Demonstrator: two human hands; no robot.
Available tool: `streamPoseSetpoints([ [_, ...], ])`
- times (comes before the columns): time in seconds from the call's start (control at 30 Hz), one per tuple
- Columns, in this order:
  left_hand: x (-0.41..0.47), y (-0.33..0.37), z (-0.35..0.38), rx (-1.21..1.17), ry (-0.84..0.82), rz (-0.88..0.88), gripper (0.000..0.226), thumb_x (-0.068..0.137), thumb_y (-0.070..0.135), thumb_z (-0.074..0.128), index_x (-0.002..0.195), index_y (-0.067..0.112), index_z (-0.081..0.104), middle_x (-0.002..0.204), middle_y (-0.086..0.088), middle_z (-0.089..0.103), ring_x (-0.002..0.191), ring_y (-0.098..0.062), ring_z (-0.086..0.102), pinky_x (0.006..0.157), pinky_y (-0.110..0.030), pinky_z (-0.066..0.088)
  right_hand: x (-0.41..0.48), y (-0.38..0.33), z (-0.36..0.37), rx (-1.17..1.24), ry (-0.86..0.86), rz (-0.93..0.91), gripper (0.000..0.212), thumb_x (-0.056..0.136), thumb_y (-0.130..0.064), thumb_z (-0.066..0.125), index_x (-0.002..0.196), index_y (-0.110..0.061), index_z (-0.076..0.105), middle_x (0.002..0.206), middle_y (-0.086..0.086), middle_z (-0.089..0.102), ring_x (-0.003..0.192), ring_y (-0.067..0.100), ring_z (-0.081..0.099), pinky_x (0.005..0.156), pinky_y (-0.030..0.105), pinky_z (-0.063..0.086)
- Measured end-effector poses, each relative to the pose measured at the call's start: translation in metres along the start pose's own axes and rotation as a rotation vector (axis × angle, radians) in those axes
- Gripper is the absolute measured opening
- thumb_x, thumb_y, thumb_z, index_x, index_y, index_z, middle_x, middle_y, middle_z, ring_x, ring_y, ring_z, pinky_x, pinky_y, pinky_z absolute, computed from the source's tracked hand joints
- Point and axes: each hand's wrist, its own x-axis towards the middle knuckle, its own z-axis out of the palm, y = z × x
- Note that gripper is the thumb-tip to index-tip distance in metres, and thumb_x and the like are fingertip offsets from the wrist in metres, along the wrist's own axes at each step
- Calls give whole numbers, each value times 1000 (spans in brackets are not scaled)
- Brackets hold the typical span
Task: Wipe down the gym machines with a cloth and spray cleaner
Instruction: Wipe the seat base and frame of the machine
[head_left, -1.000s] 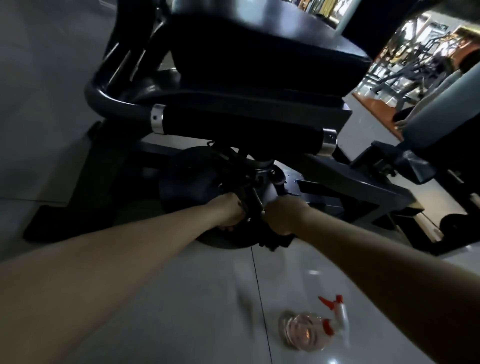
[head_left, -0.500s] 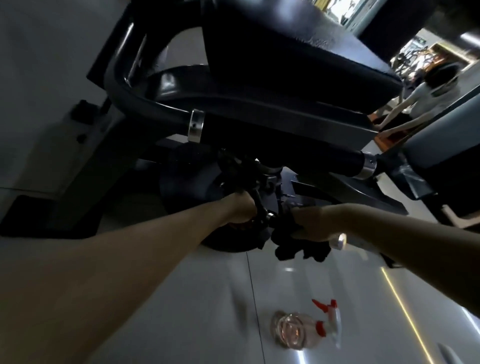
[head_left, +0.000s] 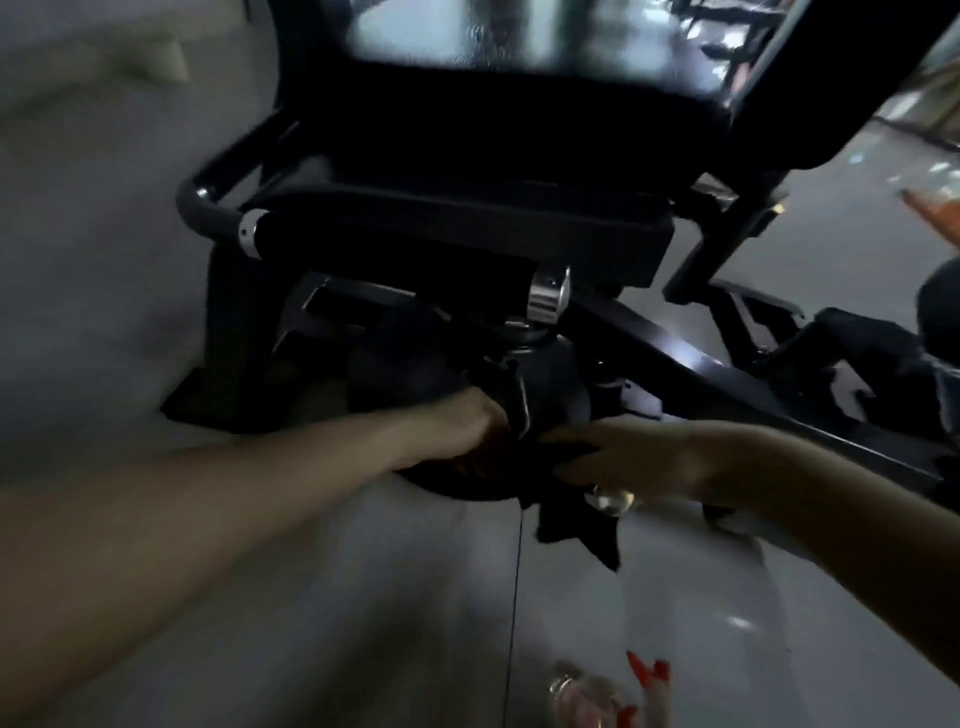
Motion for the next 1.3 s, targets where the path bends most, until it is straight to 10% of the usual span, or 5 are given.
streamPoseSetpoints([
  [0.23, -69, 27, 73, -201, 303, -55, 45, 86, 58, 51, 96, 16, 66, 95, -8, 71, 90, -23, 70, 83, -44, 54, 36, -3, 7, 227, -1, 7, 23, 98, -11, 49, 87, -4, 68, 95, 16, 69, 81, 28, 65, 79, 40, 54],
  [0.43, -90, 63, 84, -54, 410, -119, 58, 96, 53, 61, 149, 32, 48, 136, 9, 49, 129, -11, 49, 102, -23, 38, 1, 27, 19, 710, 53, 13, 25, 102, -25, 53, 109, -6, 68, 94, 14, 72, 76, 27, 71, 61, 35, 57],
  [0.77, -90, 89, 96, 248, 372, -328, 74, 94, 72, 48, 149, 24, 41, 131, -2, 62, 114, -20, 61, 96, -31, 49, 10, 16, 6, 683, -98, 48, 31, 104, -27, 52, 122, -4, 60, 98, 11, 66, 78, 24, 65, 63, 37, 57],
  [1.07, -72, 70, 97, 401, 463, -158, 74, 70, 96, 40, 106, 32, 46, 92, 12, 66, 81, -5, 66, 74, -37, 59, 39, 2, -7, 145, -84, 24, 18, 96, -15, 58, 82, -7, 67, 70, 8, 65, 51, 17, 62, 48, 22, 47],
  [1.3, -60, 54, 103, 235, 471, 77, 74, 80, 86, 50, 134, 35, 54, 126, 16, 63, 113, -2, 60, 97, -34, 54, 22, 37, 26, 862, -6, 10, 30, 109, -33, 37, 106, -14, 60, 82, 7, 62, 59, 15, 61, 45, 21, 46],
])
